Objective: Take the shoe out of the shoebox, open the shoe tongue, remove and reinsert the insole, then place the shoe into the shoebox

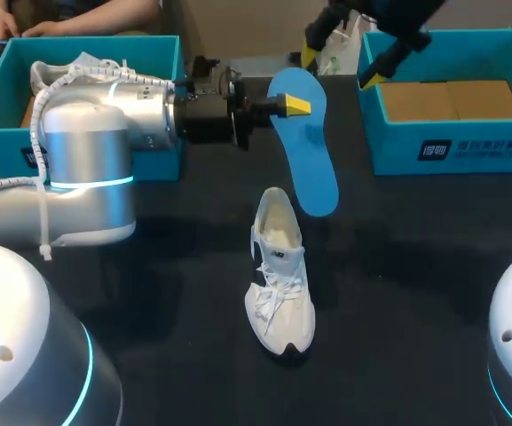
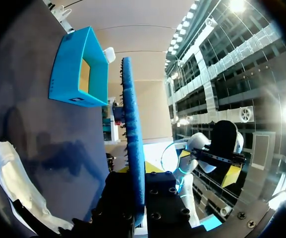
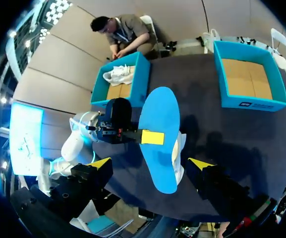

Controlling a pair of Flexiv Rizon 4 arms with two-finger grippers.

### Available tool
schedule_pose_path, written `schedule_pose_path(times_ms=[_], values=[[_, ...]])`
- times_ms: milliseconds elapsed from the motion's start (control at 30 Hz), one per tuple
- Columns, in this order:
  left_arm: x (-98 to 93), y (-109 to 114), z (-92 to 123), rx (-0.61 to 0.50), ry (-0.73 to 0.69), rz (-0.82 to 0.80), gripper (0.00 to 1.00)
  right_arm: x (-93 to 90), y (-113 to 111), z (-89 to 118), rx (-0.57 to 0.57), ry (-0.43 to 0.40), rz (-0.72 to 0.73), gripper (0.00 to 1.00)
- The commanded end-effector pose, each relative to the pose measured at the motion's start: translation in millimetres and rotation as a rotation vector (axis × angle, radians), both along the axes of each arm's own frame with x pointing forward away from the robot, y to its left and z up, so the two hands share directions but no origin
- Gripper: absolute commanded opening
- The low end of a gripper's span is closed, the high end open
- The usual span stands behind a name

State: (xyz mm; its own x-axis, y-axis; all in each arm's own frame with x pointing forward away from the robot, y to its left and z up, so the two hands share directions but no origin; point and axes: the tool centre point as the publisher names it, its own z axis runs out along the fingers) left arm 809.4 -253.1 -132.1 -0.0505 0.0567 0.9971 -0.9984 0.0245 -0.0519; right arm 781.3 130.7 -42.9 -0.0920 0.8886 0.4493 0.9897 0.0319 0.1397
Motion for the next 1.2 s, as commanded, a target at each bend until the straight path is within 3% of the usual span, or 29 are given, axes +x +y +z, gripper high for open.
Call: schedule_pose_path(times_ms=[33, 400, 1200], values=[[0.1, 0, 0, -0.001, 0.0, 0.0, 0.0, 7.7, 17, 5, -0.307, 0.013, -0.054, 1.0], [0.1, 0, 0, -0.001, 0.0, 0.0, 0.0, -5.5, 25, 10, -0.431, 0.044, -0.061, 1.0], [0.1, 0, 0, -0.001, 0.0, 0.0, 0.0, -17.2, 32, 16, -0.472, 0.06, -0.05, 1.0]])
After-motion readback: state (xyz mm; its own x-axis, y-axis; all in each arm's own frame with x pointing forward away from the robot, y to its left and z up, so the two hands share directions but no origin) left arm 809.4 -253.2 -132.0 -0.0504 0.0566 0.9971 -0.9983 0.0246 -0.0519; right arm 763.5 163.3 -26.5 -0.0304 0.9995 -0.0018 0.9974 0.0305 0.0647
